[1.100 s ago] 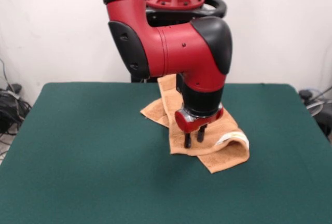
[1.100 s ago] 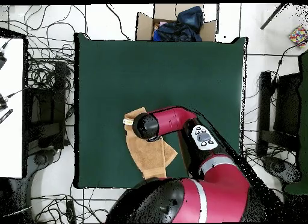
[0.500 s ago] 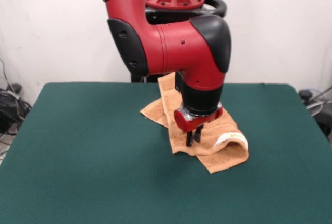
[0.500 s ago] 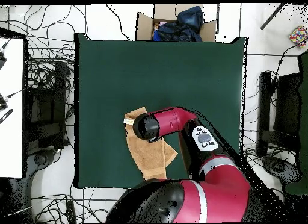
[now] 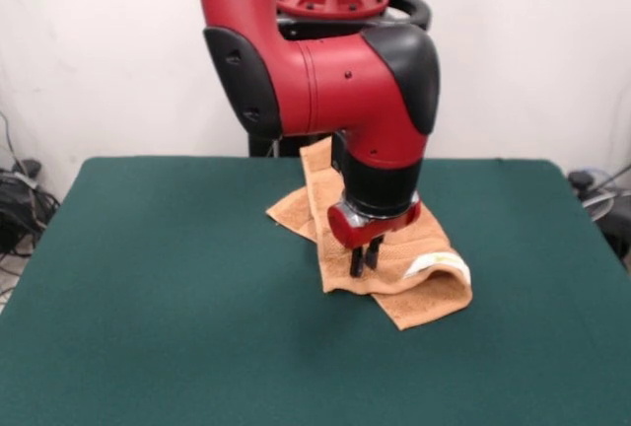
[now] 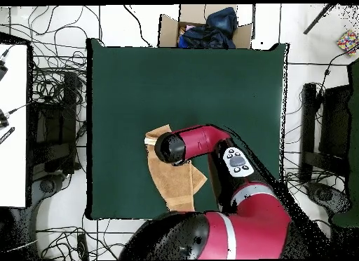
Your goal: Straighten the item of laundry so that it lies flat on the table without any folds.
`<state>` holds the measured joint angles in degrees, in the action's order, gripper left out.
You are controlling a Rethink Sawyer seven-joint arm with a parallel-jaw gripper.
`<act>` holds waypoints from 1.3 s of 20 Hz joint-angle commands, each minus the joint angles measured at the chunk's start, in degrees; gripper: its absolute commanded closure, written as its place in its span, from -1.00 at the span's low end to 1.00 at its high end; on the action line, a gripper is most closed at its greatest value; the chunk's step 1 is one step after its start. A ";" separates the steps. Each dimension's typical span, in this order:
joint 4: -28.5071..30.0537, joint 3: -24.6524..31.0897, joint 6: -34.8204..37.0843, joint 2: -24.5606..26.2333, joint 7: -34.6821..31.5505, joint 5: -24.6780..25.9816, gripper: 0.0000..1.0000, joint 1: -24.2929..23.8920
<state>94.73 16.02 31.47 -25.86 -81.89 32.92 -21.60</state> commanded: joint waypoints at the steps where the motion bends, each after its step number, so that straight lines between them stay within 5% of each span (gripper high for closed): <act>1: -0.13 -5.82 5.51 -1.60 -11.98 -1.93 1.00 4.03; 8: 3.26 -7.26 10.10 -7.99 -10.76 -6.30 1.00 5.48; 26: 1.64 -11.48 13.67 -8.46 -11.47 -10.16 1.00 8.40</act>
<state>95.15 5.98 38.96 -33.92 -81.89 26.08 -14.55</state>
